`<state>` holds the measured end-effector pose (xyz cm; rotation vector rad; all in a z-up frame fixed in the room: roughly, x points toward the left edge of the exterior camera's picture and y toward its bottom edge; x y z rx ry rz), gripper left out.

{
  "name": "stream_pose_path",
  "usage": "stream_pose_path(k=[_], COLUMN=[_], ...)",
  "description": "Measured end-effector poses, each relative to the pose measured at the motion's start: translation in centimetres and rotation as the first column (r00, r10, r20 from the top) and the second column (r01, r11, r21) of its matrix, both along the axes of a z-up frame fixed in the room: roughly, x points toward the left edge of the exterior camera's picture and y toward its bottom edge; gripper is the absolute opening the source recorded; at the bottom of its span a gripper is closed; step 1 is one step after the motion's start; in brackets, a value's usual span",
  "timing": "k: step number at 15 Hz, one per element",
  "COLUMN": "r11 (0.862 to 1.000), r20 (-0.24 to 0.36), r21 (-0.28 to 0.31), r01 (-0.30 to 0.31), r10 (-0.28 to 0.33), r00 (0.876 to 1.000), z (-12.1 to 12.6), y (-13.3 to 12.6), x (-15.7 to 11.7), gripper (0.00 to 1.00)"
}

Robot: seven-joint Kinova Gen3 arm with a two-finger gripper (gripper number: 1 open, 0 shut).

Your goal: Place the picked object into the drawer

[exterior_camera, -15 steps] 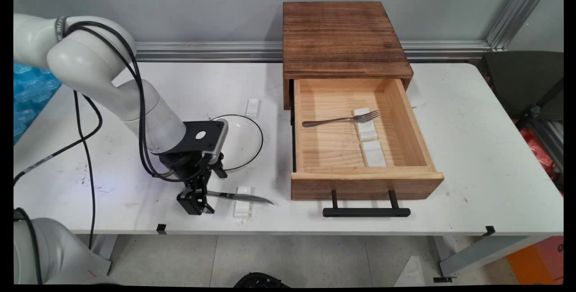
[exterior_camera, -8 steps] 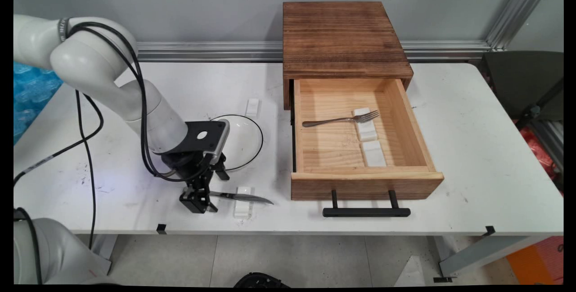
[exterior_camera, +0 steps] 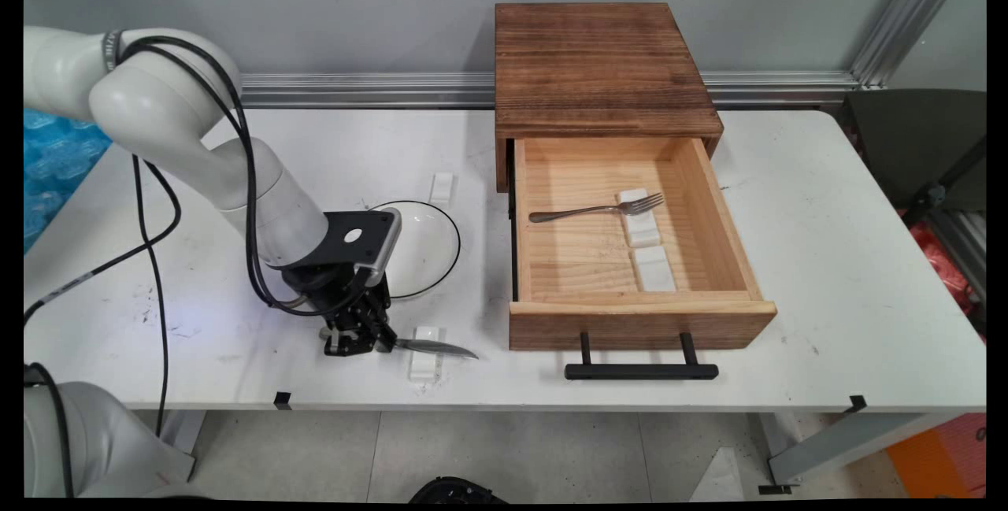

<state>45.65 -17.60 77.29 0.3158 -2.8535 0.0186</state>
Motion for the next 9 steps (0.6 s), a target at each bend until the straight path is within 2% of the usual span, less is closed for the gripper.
stream_pose_path(k=[9], r11=[1.0], r20=[0.005], r21=[0.005], r01=[0.02], r10=[-0.02], r00=[1.0], z=[1.02], y=[0.09], x=[0.39], gripper=[0.0])
